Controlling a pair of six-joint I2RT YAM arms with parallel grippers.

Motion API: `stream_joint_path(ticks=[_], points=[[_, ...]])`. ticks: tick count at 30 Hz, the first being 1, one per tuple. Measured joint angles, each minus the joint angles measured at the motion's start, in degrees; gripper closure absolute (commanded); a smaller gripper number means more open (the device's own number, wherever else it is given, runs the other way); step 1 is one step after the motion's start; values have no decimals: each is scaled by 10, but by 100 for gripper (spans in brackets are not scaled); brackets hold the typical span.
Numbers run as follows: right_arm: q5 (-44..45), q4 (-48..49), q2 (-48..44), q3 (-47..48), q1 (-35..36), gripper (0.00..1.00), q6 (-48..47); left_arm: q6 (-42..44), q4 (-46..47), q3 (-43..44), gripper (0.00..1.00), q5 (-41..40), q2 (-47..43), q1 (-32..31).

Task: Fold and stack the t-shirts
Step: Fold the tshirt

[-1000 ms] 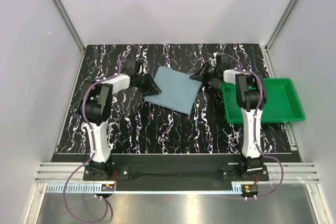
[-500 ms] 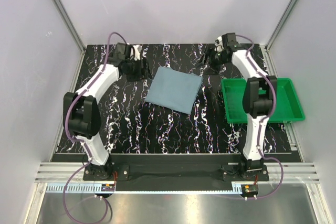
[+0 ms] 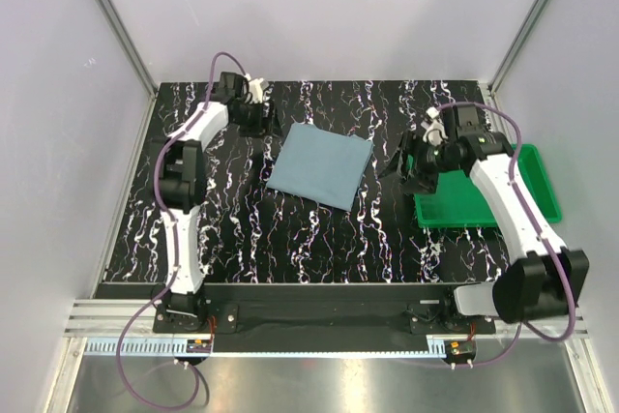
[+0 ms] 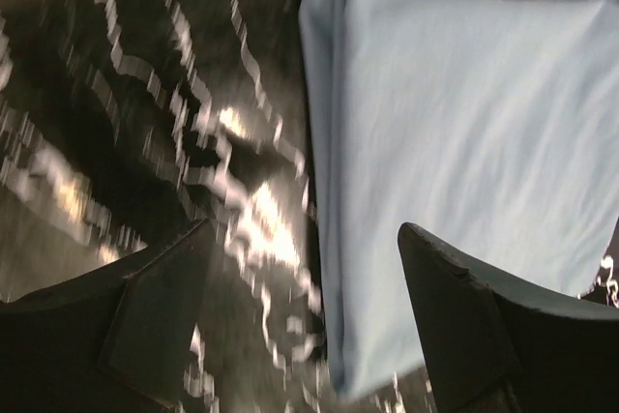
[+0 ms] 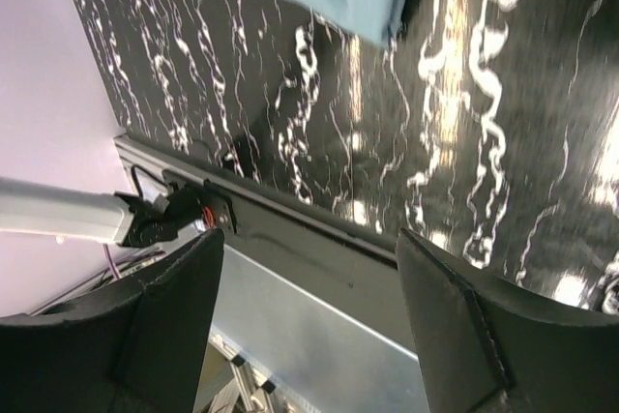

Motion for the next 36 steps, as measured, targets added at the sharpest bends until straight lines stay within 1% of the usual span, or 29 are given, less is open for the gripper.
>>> stream_joint_path(ticks=[3, 7, 17, 20, 21, 24, 25, 28, 29, 31, 32, 36], points=[[-1, -12, -51, -43, 1, 20, 8, 0, 12, 40, 18, 20, 40, -5], [-1, -23, -73, -56, 1, 20, 11, -6, 14, 76, 19, 32, 76, -13], [-1, -23, -104, -58, 1, 20, 4, -56, 49, 71, 22, 15, 97, -59], [-1, -24, -108, -60, 1, 20, -3, -62, 45, 85, 26, 0, 105, -72], [-1, -25, -108, -60, 1, 20, -4, -64, 45, 90, 30, -4, 108, -75], [-1, -28, -108, -60, 1, 20, -8, -72, 46, 96, 37, -12, 113, -80], [-1, -28, -108, -60, 1, 20, -8, -76, 46, 96, 48, -16, 113, -81], [-2, -31, -108, -60, 1, 21, -10, -82, 44, 95, 61, -31, 115, -82], [-2, -33, -109, -60, 1, 20, -10, -82, 43, 95, 74, -36, 116, -83], [-3, -36, -109, -60, 1, 20, -10, -85, 37, 94, 89, -46, 116, -83], [-5, -37, -110, -60, 1, 20, -10, -85, 33, 94, 100, -53, 116, -83], [-8, -37, -117, -60, 2, 20, -10, -79, 24, 96, 100, -82, 114, -87]])
